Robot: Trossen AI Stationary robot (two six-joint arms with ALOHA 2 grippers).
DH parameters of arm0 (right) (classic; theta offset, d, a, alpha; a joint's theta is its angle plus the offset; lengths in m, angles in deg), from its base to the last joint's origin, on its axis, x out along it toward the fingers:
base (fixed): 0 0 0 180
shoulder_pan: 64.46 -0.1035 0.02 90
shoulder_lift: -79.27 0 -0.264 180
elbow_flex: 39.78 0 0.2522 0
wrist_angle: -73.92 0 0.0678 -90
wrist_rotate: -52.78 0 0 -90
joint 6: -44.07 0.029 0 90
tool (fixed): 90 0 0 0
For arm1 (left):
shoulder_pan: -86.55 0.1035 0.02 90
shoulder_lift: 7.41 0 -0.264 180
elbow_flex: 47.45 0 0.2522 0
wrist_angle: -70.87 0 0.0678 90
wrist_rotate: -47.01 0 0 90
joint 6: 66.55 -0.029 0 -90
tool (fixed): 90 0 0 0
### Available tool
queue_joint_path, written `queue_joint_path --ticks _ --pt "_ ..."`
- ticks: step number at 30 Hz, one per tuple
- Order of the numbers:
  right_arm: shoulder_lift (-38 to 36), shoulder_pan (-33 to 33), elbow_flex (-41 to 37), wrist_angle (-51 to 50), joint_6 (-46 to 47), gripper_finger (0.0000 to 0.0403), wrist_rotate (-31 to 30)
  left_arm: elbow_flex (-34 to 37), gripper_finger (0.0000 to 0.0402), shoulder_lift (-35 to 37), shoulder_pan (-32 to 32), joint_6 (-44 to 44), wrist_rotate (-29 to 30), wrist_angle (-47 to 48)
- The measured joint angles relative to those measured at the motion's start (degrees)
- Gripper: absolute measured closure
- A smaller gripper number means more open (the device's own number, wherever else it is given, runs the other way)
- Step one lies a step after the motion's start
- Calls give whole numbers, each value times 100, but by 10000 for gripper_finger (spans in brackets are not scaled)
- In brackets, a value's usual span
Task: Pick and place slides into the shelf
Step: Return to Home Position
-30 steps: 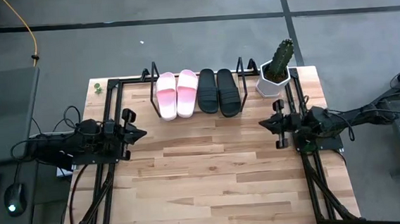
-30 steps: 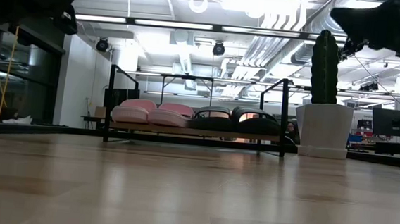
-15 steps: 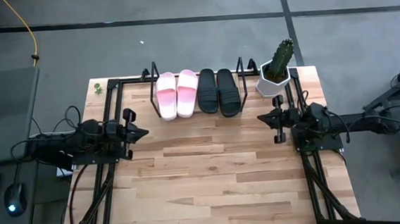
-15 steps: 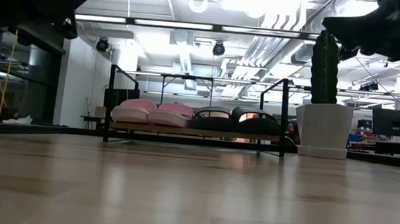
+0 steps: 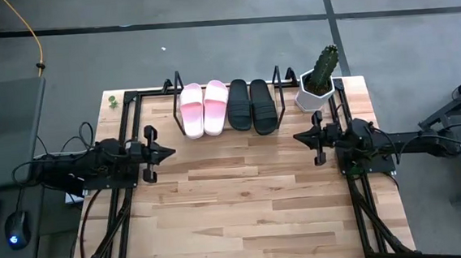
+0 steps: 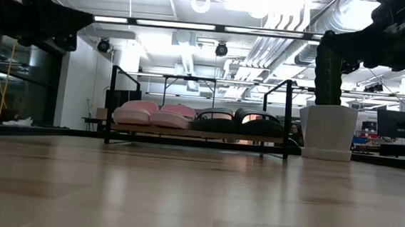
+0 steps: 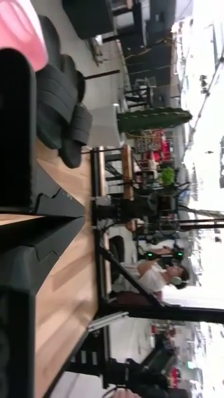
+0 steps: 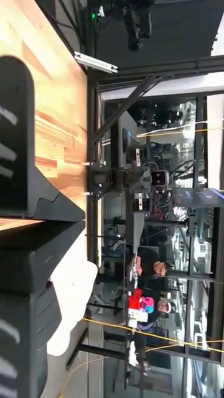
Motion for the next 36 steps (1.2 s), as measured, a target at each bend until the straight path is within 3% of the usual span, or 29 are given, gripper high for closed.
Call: queue_joint_path --ticks 7,18,24,32,36 --pt "0 0 0 -364 109 403 -341 0 401 -10 -1 105 -2 606" --pt "-4 0 0 -1080 106 403 -545 -2 401 -52 -2 -130 42 550" --pt "-2 0 0 -1647 -63 403 -534 -2 401 -52 -2 -297 24 552" --pt "-4 -2 0 -1986 -561 403 83 -2 401 -68 -2 -325 22 559" --pt "-4 0 0 -2287 -552 403 -26 -2 401 -68 0 -323 22 557"
